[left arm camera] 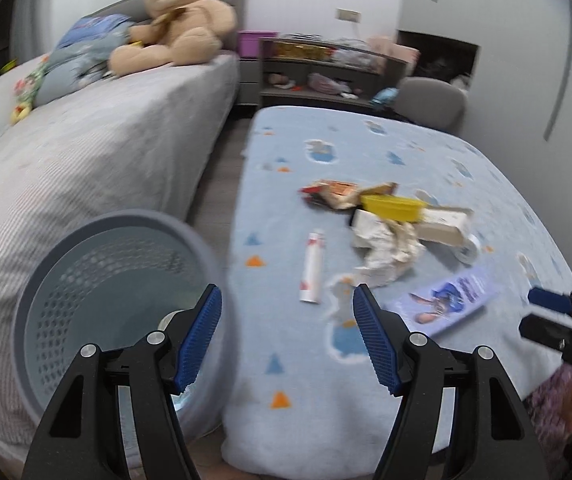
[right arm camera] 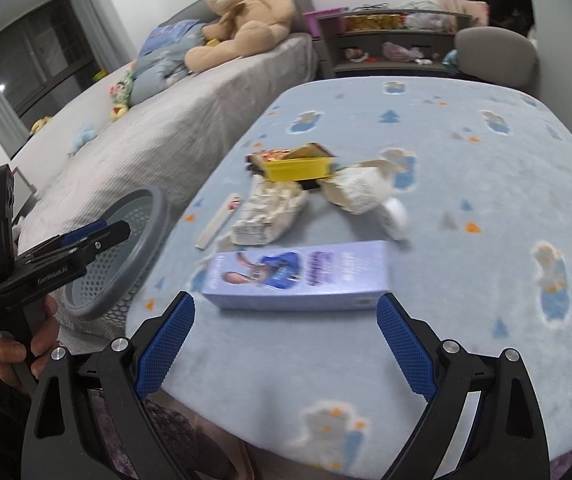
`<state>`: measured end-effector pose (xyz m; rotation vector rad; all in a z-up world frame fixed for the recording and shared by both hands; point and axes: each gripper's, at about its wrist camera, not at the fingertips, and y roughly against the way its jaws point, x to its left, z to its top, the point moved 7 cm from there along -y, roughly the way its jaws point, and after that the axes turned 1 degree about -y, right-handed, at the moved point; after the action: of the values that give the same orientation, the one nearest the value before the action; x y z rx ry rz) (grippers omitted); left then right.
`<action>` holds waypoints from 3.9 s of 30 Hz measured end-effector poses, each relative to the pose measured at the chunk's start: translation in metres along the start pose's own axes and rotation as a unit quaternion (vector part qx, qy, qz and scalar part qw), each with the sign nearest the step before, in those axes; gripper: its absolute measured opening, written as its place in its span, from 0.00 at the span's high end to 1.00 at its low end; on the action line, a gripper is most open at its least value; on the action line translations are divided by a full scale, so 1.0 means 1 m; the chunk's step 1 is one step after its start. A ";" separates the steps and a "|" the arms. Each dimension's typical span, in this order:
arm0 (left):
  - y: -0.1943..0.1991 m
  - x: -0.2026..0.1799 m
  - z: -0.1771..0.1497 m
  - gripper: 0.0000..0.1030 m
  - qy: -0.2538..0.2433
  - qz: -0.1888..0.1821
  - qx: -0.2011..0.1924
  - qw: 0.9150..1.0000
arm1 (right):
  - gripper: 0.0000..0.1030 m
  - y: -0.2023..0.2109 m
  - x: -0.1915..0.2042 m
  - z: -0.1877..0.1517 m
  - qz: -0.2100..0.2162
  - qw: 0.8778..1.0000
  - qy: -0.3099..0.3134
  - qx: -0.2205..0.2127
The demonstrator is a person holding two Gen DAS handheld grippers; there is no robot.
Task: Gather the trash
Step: 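Move both tools back from the wastebasket toward the table, then lower the left tool onto the purple Zootopia box and grasp it, then lift the box with the left tool while the right tool grasps the white bottle cap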
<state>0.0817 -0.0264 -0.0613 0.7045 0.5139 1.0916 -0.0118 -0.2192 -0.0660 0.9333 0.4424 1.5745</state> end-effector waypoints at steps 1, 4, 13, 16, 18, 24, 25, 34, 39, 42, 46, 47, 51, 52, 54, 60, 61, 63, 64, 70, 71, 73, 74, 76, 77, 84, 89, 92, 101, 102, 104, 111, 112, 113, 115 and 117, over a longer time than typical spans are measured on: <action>-0.002 -0.012 0.000 0.36 -0.016 -0.011 0.003 1.000 | 0.12 0.005 -0.008 -0.001 -0.005 1.000 -0.005 -0.002; -0.010 -0.043 -0.002 0.35 -0.057 -0.041 0.017 0.997 | 0.12 0.016 -0.029 -0.005 -0.017 1.000 -0.020 -0.005; -0.045 -0.114 -0.006 0.32 -0.177 -0.095 0.051 0.978 | 0.12 0.034 -0.083 -0.019 -0.031 0.997 -0.071 -0.011; -0.058 -0.124 -0.005 0.32 -0.195 -0.109 0.062 0.973 | 0.12 0.036 -0.096 -0.022 -0.029 0.996 -0.083 -0.013; -0.066 -0.129 -0.004 0.32 -0.199 -0.120 0.070 0.970 | 0.12 0.037 -0.104 -0.025 -0.026 0.995 -0.091 -0.015; -0.079 -0.138 -0.002 0.32 -0.198 -0.144 0.088 0.966 | 0.12 0.036 -0.118 -0.029 -0.014 0.994 -0.109 -0.016; -0.081 -0.139 -0.002 0.32 -0.200 -0.145 0.092 0.965 | 0.12 0.036 -0.120 -0.029 -0.012 0.994 -0.111 -0.017; -0.083 -0.148 -0.015 0.30 -0.213 -0.151 0.116 0.958 | 0.12 0.038 -0.130 -0.032 0.001 0.992 -0.126 -0.021; -0.074 -0.153 -0.024 0.30 -0.199 -0.153 0.120 0.960 | 0.12 0.041 -0.132 -0.033 0.004 0.991 -0.128 -0.026; -0.068 -0.160 -0.031 0.30 -0.188 -0.159 0.119 0.962 | 0.12 0.042 -0.132 -0.033 0.004 0.991 -0.128 -0.027; -0.061 -0.171 -0.045 0.30 -0.169 -0.170 0.129 0.962 | 0.12 0.044 -0.131 -0.035 0.004 0.992 -0.126 -0.028; -0.058 -0.175 -0.050 0.30 -0.166 -0.172 0.131 0.962 | 0.12 0.044 -0.131 -0.035 0.003 0.992 -0.125 -0.029; -0.051 -0.185 -0.061 0.30 -0.152 -0.173 0.128 0.965 | 0.12 0.046 -0.131 -0.035 0.002 0.992 -0.125 -0.030; -0.051 -0.187 -0.062 0.29 -0.149 -0.168 0.125 0.966 | 0.12 0.046 -0.131 -0.035 0.002 0.992 -0.124 -0.029; -0.053 -0.190 -0.062 0.30 -0.147 -0.157 0.122 0.969 | 0.12 0.045 -0.130 -0.036 0.002 0.992 -0.123 -0.028; -0.073 -0.196 -0.055 0.30 -0.128 -0.131 0.128 0.975 | 0.12 0.047 -0.129 -0.037 -0.001 0.993 -0.119 -0.029; -0.076 -0.198 -0.054 0.30 -0.129 -0.125 0.128 0.975 | 0.12 0.047 -0.129 -0.037 -0.001 0.992 -0.119 -0.029; -0.082 -0.200 -0.053 0.30 -0.129 -0.116 0.131 0.976 | 0.12 0.047 -0.130 -0.037 -0.004 0.992 -0.120 -0.029; -0.085 -0.201 -0.052 0.30 -0.128 -0.113 0.133 0.976 | 0.12 0.046 -0.130 -0.037 -0.006 0.992 -0.119 -0.029; -0.089 -0.200 -0.050 0.47 -0.132 -0.081 0.125 0.980 | 0.12 0.045 -0.132 -0.037 -0.016 0.992 -0.118 -0.031; -0.088 -0.198 -0.049 0.54 -0.131 -0.075 0.124 0.981 | 0.12 0.045 -0.133 -0.037 -0.017 0.992 -0.118 -0.031; -0.088 -0.193 -0.049 0.58 -0.124 -0.075 0.125 0.981 | 0.12 0.044 -0.133 -0.038 -0.020 0.992 -0.118 -0.030; -0.087 -0.191 -0.048 0.58 -0.119 -0.077 0.126 0.982 | 0.12 0.043 -0.133 -0.037 -0.021 0.992 -0.117 -0.030; -0.086 -0.188 -0.049 0.58 -0.114 -0.075 0.126 0.983 | 0.12 0.043 -0.133 -0.037 -0.023 0.993 -0.115 -0.029; -0.084 -0.187 -0.050 0.58 -0.113 -0.073 0.124 0.983 | 0.12 0.042 -0.132 -0.037 -0.025 0.993 -0.114 -0.029; -0.065 -0.167 -0.045 0.58 -0.094 -0.064 0.106 0.988 | 0.12 0.037 -0.124 -0.035 -0.031 0.994 -0.101 -0.023; -0.043 -0.141 -0.025 0.58 -0.075 -0.048 0.074 0.993 | 0.12 0.029 -0.113 -0.027 -0.033 0.995 -0.087 -0.019; -0.029 -0.123 -0.011 0.58 -0.068 -0.032 0.053 0.996 | 0.12 0.024 -0.104 -0.020 -0.032 0.996 -0.077 -0.020; -0.017 -0.060 0.018 0.58 -0.021 0.022 0.010 0.999 | 0.12 -0.017 -0.068 0.008 -0.029 0.999 -0.023 -0.014; -0.018 -0.054 0.018 0.58 -0.013 0.025 0.010 1.000 | 0.12 -0.024 -0.064 0.012 -0.033 0.999 -0.014 -0.013; -0.021 -0.041 0.017 0.58 0.002 0.033 0.009 0.999 | 0.12 -0.036 -0.060 0.019 -0.041 0.999 -0.002 -0.010; -0.020 -0.016 0.017 0.58 0.023 0.062 -0.005 0.998 | 0.13 -0.073 -0.066 0.037 -0.092 0.996 0.019 0.001; -0.021 -0.014 0.018 0.58 0.027 0.061 -0.004 0.998 | 0.15 -0.078 -0.068 0.038 -0.100 0.995 0.020 0.005; -0.021 -0.011 0.017 0.58 0.032 0.061 -0.004 0.998 | 0.19 -0.082 -0.071 0.040 -0.108 0.994 0.020 0.010; -0.024 -0.005 0.016 0.58 0.038 0.065 -0.001 0.997 | 0.25 -0.088 -0.074 0.041 -0.117 0.993 0.019 0.015; -0.026 -0.002 0.015 0.58 0.043 0.065 0.003 0.997 | 0.30 -0.092 -0.075 0.044 -0.121 0.992 0.019 0.017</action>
<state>0.1070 -0.0396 -0.0704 0.7065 0.5506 1.2457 0.0796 -0.2780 -0.1300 0.8416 0.5891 1.3691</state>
